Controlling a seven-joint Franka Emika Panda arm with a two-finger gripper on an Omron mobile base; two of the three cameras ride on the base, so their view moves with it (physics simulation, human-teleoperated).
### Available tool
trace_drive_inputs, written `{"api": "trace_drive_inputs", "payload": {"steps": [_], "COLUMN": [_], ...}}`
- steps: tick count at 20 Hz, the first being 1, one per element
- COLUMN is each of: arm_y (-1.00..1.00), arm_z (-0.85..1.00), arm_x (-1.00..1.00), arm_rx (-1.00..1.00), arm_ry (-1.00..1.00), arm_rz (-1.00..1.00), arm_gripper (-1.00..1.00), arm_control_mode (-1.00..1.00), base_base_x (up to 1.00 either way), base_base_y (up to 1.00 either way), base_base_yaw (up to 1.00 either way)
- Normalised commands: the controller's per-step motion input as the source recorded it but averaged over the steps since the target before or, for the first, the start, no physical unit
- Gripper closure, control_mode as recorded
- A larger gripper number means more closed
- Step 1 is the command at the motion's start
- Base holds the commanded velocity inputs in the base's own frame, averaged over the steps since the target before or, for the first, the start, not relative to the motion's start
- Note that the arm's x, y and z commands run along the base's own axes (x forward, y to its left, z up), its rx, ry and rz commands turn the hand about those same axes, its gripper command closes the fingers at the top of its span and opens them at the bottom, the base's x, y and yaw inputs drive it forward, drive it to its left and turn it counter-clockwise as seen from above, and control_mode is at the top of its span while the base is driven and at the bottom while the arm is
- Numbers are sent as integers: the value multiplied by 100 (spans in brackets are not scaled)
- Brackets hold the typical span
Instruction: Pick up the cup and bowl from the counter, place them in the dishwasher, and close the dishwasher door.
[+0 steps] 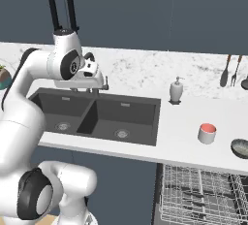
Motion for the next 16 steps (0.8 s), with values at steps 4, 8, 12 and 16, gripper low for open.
{"api": "trace_drive_inputs", "payload": {"steps": [4,8,12,16], "arm_y": [-37,-74,-51,-41], "arm_z": [0,-4,-7,-36], "arm_x": [-14,-37,-28,0], "arm_rx": [0,0,-1,-4], "arm_ry": [-3,-2,0,5], "arm_rz": [0,-13,-19,-28], "arm_gripper": [-100,-100,-100,-100], "arm_control_mode": [-100,-100,-100,-100], "base_base_x": [0,0,0,0], "base_base_y": [0,0,0,0], "base_base_yaw": [0,0,0,0]}}
